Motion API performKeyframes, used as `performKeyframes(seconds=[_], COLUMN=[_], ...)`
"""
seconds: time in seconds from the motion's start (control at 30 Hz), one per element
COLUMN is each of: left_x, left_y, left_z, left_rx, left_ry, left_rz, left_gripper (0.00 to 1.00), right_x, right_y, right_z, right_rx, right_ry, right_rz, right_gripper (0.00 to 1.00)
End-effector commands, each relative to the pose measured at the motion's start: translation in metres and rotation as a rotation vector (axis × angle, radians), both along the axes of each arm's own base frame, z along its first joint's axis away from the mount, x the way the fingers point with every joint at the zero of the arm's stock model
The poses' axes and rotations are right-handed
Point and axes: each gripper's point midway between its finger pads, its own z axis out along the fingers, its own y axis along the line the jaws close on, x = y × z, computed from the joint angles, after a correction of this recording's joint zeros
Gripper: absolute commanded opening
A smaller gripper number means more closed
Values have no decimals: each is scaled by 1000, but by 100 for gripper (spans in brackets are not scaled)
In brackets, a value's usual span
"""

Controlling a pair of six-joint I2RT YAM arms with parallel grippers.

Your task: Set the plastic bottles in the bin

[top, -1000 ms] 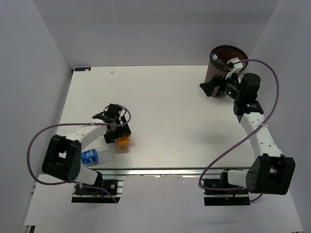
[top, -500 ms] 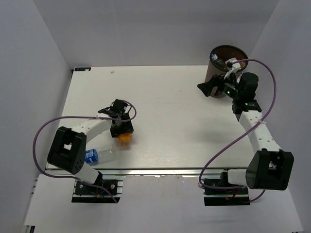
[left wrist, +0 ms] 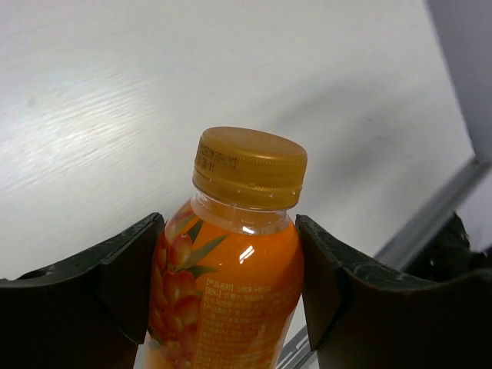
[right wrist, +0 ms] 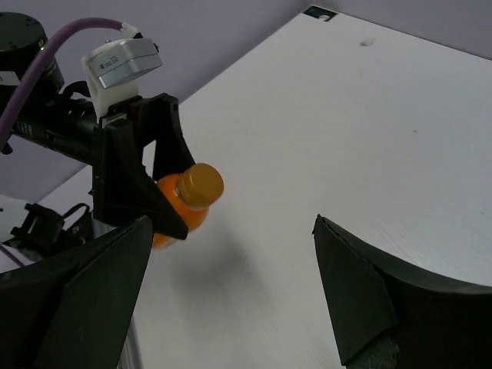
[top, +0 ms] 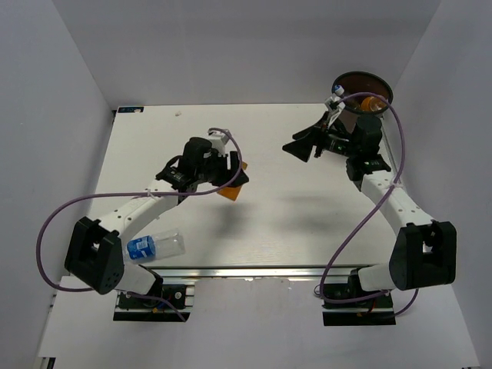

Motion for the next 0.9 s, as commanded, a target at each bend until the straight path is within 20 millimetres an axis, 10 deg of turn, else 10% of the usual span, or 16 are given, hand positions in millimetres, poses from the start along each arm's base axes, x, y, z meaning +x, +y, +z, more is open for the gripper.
performKeyframes(seconds=[0.0, 0.33, 0.87], left_x=[-25, -42, -22], left_y=[-44, -80, -77], left_z=[56, 66, 96], left_rx=[-127, -103, -124], left_ry=[-240, -376, -463], left_rz=[-284, -445, -298], left_gripper=[18, 8, 4], right_x=[-21, -30, -47], right_y=[25, 51, 77], right_z=[21, 10, 0], right_rx=[94, 164, 236], right_ry=[-46, 11, 67], right_rz=[129, 101, 120], right_gripper=[89, 89, 88])
